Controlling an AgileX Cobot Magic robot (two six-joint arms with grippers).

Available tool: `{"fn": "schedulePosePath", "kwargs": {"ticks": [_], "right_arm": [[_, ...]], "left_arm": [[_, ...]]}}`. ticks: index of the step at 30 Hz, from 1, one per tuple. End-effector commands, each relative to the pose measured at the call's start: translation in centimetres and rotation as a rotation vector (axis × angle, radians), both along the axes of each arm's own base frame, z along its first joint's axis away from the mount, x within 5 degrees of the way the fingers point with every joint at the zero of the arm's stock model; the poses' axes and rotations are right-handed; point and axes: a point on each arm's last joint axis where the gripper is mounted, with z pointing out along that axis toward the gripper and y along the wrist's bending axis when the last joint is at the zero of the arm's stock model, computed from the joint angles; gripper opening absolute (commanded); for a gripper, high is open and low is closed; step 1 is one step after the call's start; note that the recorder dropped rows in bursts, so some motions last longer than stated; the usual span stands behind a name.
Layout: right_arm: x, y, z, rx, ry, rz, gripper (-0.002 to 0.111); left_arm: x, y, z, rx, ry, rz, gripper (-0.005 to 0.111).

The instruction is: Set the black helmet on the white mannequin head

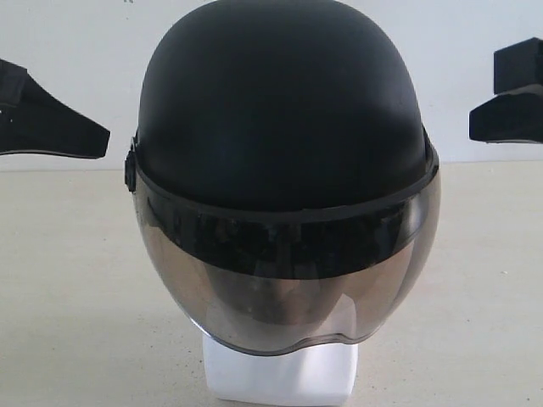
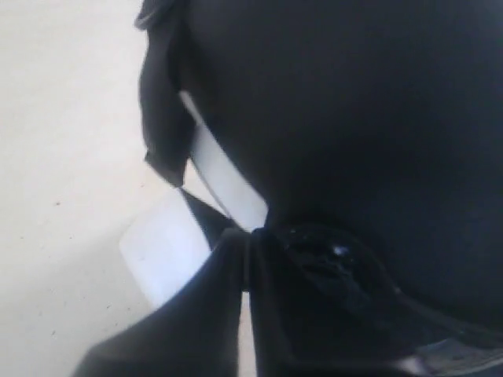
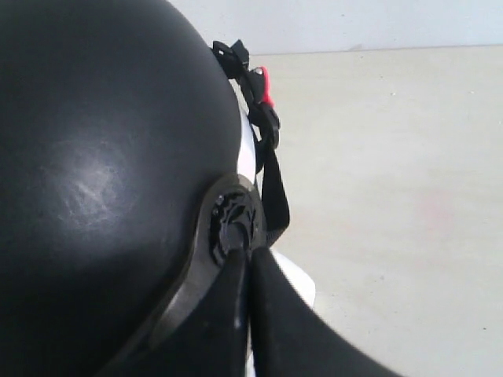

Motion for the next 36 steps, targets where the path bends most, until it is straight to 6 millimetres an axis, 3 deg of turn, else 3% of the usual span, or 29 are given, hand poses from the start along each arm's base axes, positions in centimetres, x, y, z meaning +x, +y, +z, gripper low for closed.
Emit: {"fn": "schedulePosePath", "kwargs": {"ticks": [1,36], "right_arm": [[0.0,0.1,-0.1,0.020,0.021,0.004,0.000],[-0.4,0.5,-0.1,0.058,0.061,0.030,0.000]], "left_arm": [[0.4,-0.4,-0.2,-0.049,0.002,-0.026,0.004],[6.4,-0.3,-4.4,-0.123,0.042,0.042,0.004]]}}
